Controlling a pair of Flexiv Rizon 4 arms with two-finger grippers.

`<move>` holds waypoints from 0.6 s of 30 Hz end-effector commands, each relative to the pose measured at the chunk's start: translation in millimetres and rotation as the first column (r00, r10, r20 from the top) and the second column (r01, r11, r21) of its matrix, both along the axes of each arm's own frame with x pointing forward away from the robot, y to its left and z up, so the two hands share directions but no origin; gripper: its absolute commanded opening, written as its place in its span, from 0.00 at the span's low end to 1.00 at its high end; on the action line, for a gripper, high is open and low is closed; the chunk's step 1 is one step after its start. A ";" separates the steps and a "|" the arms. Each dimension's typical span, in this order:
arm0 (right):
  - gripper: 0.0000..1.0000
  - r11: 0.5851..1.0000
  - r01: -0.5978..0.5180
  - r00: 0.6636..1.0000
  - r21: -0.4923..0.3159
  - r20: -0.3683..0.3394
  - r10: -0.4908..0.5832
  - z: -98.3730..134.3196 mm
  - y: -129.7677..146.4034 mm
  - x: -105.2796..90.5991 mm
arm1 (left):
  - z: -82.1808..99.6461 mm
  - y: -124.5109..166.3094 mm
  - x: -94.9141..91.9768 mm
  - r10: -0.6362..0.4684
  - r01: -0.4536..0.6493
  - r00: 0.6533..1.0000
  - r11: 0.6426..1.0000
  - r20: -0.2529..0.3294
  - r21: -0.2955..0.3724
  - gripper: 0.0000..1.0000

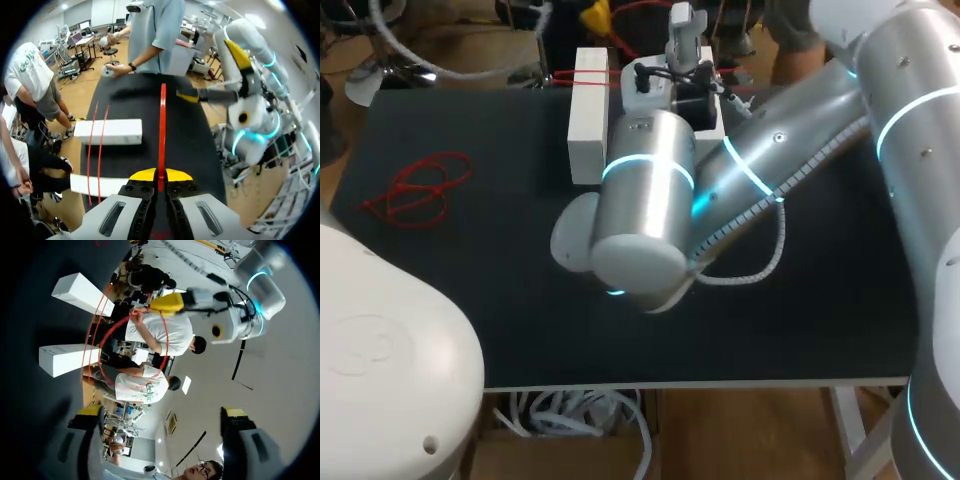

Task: Grab the tape and strap the tape.

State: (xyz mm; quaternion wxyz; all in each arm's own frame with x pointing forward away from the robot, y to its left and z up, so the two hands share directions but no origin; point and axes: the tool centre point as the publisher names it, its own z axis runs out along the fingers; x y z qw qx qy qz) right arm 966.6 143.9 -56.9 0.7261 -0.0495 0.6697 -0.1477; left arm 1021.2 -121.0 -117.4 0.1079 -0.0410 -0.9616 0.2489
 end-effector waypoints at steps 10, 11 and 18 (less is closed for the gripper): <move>1.00 0.999 -0.040 0.999 -0.004 -0.019 0.040 4.3 -3.3 -0.8 | -35.8 173.4 11.2 -0.052 0.033 0.992 0.987 0.114 0.159 0.00; 1.00 0.999 -0.040 0.999 -0.004 -0.019 0.040 4.3 -3.3 -0.8 | -38.1 183.5 11.7 -0.062 0.039 0.990 0.983 0.130 0.178 0.00; 1.00 0.999 -0.040 0.999 -0.004 -0.019 0.040 4.3 -3.3 -0.8 | -57.7 241.4 8.5 -0.086 0.048 0.985 0.970 0.152 0.240 0.00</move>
